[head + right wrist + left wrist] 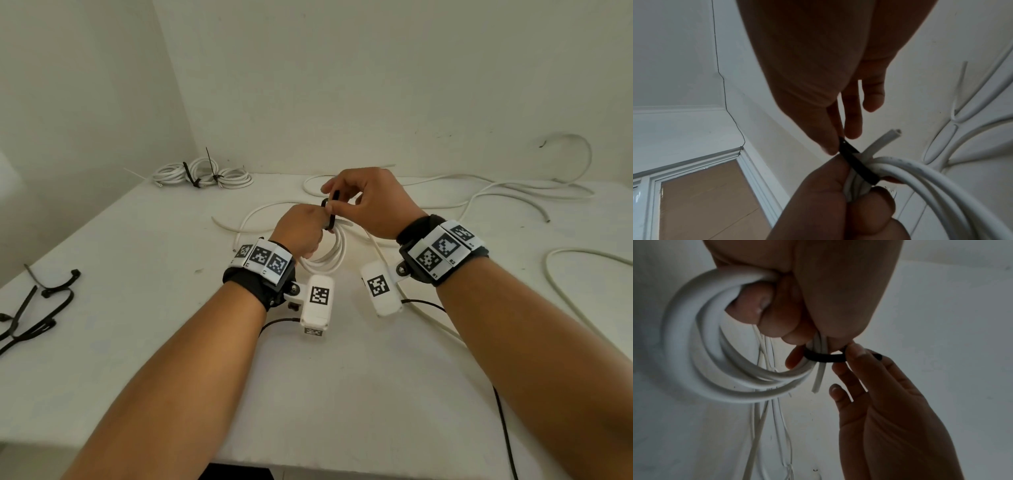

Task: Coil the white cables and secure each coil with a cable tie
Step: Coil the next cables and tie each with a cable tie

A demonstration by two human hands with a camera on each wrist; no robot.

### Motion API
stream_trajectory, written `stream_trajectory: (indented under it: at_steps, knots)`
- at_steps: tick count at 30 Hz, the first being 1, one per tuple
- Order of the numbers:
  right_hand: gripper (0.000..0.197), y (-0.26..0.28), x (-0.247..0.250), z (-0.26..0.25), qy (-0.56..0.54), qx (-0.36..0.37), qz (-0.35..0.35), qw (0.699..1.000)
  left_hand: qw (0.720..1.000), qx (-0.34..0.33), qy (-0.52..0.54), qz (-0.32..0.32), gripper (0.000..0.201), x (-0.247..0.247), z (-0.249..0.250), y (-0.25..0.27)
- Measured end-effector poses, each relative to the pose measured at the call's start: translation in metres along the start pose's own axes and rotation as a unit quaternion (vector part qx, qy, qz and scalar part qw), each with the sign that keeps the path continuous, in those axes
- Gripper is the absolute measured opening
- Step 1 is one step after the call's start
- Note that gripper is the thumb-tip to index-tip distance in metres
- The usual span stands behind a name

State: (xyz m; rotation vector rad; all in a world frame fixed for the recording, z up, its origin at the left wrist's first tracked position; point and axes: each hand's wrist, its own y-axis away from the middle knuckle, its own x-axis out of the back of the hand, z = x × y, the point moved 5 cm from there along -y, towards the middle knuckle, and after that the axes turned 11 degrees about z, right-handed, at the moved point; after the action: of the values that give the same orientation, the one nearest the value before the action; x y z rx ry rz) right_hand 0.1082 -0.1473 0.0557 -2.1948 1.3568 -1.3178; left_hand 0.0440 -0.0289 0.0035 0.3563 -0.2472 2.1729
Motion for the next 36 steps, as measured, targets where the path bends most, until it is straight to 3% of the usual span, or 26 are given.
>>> stream_trajectory:
  at_steps: [6,13,22,25,28,34,36]
  knots:
    - [0.011,-0.004,0.004,0.006,0.013,-0.034,0.053,0.998,0.999,-0.029,0.024,-0.005,0.023,-0.003,0.0,-0.004]
    - [0.016,-0.004,0.009,0.015,-0.003,-0.092,0.059,0.994,0.996,-0.076,0.049,0.006,0.024,-0.003,0.001,-0.005]
    - [0.017,0.0,0.007,0.012,-0.04,-0.119,0.038,0.991,0.993,-0.072,0.069,0.058,0.018,-0.001,0.0,-0.006]
    - [0.012,0.0,0.007,0.008,-0.159,-0.142,0.074,0.974,0.988,-0.038,0.116,0.097,0.018,0.006,-0.003,-0.011]
    - [0.012,0.0,0.001,0.005,-0.27,-0.177,0.058,0.945,0.979,-0.011,0.168,0.114,0.019,0.012,-0.008,-0.012]
    - [0.011,0.008,-0.014,0.013,-0.3,-0.269,-0.048,0.914,0.975,-0.048,0.151,0.153,0.022,0.015,-0.006,-0.011]
    - [0.008,0.008,-0.013,0.016,-0.308,-0.294,-0.037,0.904,0.974,-0.064,0.144,0.163,0.021,0.017,-0.005,-0.011]
